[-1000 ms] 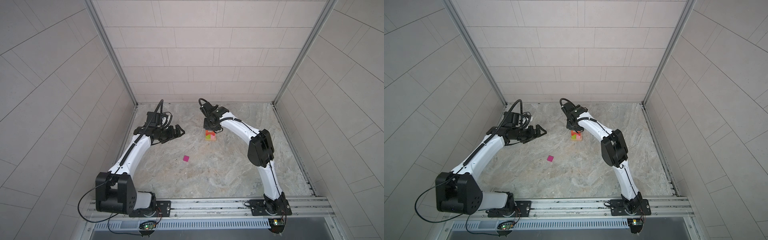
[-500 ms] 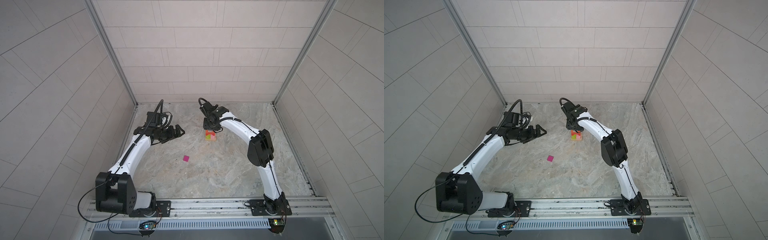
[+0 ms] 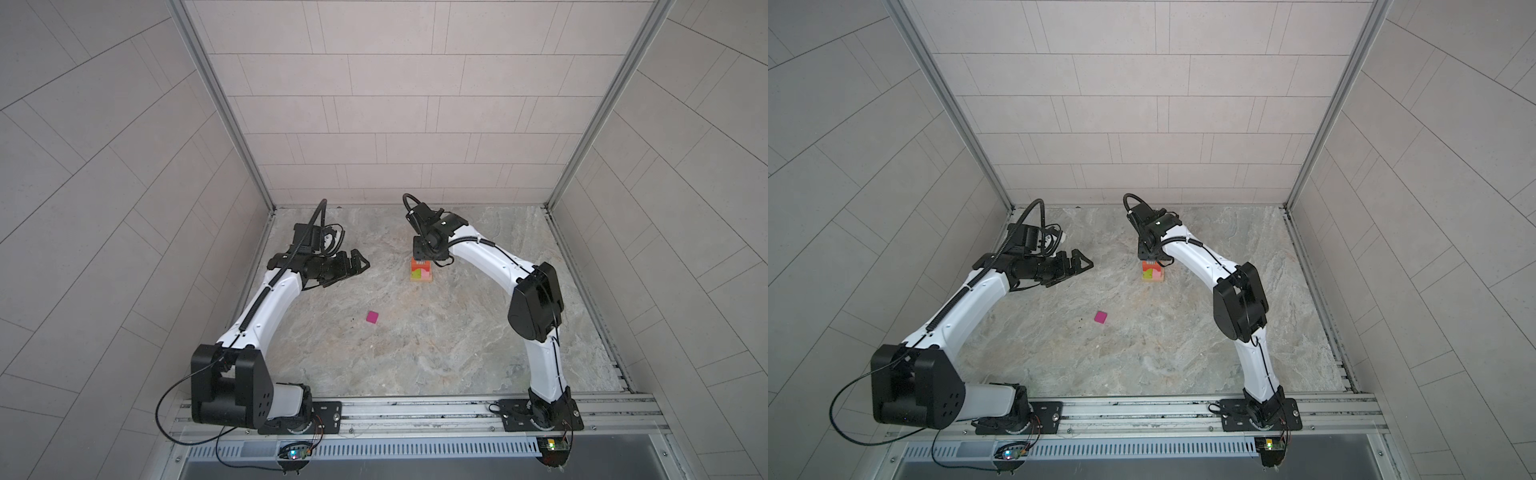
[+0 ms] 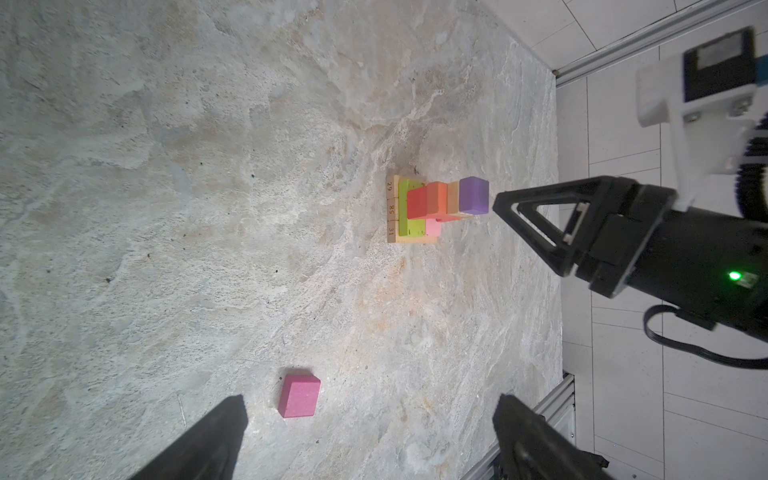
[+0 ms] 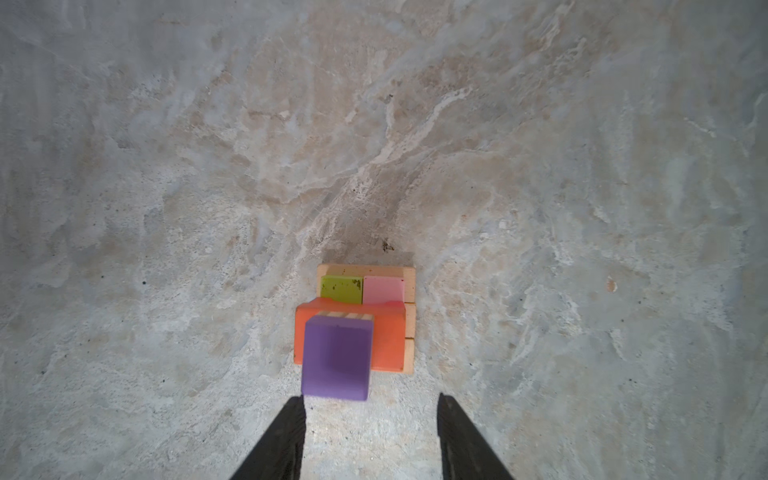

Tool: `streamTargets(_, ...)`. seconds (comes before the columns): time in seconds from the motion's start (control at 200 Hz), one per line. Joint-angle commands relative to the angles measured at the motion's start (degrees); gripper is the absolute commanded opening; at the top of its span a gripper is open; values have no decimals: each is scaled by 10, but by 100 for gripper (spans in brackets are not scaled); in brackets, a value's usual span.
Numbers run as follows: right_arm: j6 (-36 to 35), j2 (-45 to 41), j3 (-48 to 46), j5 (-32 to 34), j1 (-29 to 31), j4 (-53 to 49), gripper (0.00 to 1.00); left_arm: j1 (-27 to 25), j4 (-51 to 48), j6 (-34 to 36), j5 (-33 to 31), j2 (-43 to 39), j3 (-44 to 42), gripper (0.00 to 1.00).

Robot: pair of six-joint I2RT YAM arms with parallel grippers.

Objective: Build the wood block tower
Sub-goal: 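Open the right gripper and raise it off the purple cube, then close the left gripper on the magenta cube while the right gripper draws back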

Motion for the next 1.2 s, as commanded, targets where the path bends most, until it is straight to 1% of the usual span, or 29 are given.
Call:
streamTargets(0.0,-43,-65,-37,-5,3,31,54,1,2,-1,4,-11,-4,100)
streamTargets(0.045,-48,-81,-55,-9,2,37,58,0,2,0,3,-11,-4,100)
streamTargets(0.085,-55,-96,-71,-15,2,45,59,0,2,1,3,-10,-5,98)
streamTargets(0.11,-58,-106,-83,-19,2,49,62,0,1,1,1,-9,-6,98)
streamTargets(0.145,-64,-121,-99,-29,2,58,64,-2,0,1,-2,-7,-6,98)
streamTargets(0.16,-66,-128,-107,-31,3,62,66,-4,-2,1,-4,-6,-5,98)
streamTargets(0.23,-75,-157,-144,-48,2,85,74,-14,-13,2,-18,0,0,97)
streamTargets(0.29,-92,-184,-181,-67,2,115,75,-27,-25,2,-35,3,5,97)
streamTargets(0.32,-103,-195,-199,-76,1,129,79,-34,-32,2,-47,4,8,97)
streamTargets(0.345,-108,-204,-212,-80,1,141,80,-41,-38,3,-57,3,11,97)
streamTargets(0.41,-114,-228,-240,-79,1,158,80,-52,-44,0,-68,0,9,97)
streamTargets(0.475,-106,-251,-267,-78,-3,169,81,-59,-47,-9,-77,-3,-3,95)
streamTargets(0.59,-112,-295,-318,-97,-9,198,81,-77,-50,-13,-104,-15,-32,94)
streamTargets(0.635,-116,-313,-337,-101,-10,207,83,-87,-49,-16,-117,-18,-45,94)
streamTargets(0.841,-121,-379,-409,-114,-17,223,87,-130,-42,-23,-167,-24,-88,92)
streamTargets(0.961,-126,-405,-447,-136,-21,237,88,-159,-28,-30,-196,-14,-100,91)
streamTargets(1.116,-133,-428,-491,-191,-23,266,88,-195,-9,-38,-231,7,-110,88)
streamTargets(1.196,-131,-433,-506,-197,-23,269,88,-210,-2,-40,-243,25,-112,86)
